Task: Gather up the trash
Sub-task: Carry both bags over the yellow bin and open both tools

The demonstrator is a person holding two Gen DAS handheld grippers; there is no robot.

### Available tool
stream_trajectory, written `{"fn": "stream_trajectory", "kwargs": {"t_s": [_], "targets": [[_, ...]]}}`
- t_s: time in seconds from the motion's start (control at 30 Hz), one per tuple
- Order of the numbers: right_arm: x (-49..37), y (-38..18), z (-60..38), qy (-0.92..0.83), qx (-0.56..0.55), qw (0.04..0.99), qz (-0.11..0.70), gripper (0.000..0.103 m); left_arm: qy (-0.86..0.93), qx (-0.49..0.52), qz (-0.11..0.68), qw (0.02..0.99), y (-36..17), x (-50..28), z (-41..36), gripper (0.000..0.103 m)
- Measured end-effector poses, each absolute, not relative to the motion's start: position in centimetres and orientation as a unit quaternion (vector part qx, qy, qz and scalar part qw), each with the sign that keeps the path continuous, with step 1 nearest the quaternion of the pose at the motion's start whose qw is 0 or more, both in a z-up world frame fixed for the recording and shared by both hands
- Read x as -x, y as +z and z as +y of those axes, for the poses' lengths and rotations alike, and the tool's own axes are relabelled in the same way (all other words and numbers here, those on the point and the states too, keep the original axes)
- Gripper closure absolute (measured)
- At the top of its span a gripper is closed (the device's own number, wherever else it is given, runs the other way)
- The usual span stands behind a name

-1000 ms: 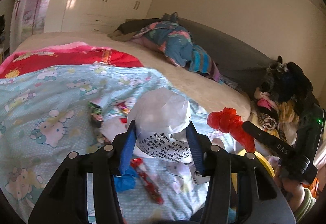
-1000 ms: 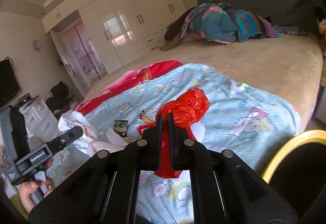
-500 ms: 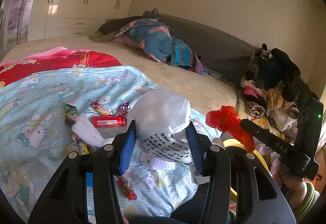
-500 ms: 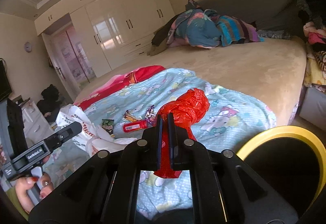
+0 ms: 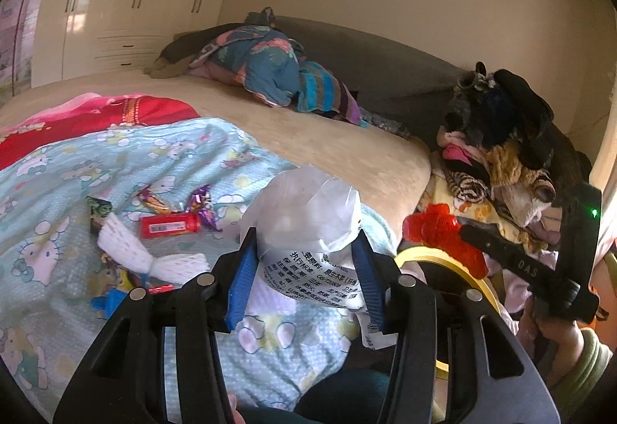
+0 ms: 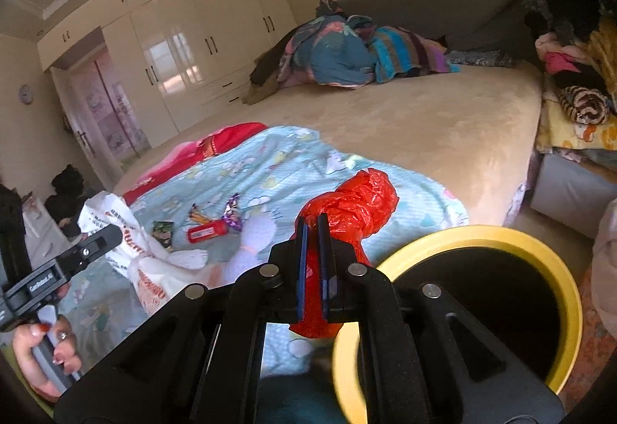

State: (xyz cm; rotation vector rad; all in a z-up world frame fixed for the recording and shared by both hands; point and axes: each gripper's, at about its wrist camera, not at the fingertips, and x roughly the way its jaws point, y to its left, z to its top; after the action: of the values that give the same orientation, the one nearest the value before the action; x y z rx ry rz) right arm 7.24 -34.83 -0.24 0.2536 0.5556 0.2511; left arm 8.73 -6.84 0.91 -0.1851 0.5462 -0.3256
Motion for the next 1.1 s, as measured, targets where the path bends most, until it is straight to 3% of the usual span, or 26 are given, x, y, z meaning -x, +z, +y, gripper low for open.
{"fn": "stream_trajectory", "kwargs": {"t_s": [1.1], "targets": [[-4.4, -3.1, -44.3, 0.065, -0.146, 0.931, 0.329, 0.1, -0.257, -0.013, 0.303, 0.918, -2.8, -9.6, -21.1, 0.056]]}}
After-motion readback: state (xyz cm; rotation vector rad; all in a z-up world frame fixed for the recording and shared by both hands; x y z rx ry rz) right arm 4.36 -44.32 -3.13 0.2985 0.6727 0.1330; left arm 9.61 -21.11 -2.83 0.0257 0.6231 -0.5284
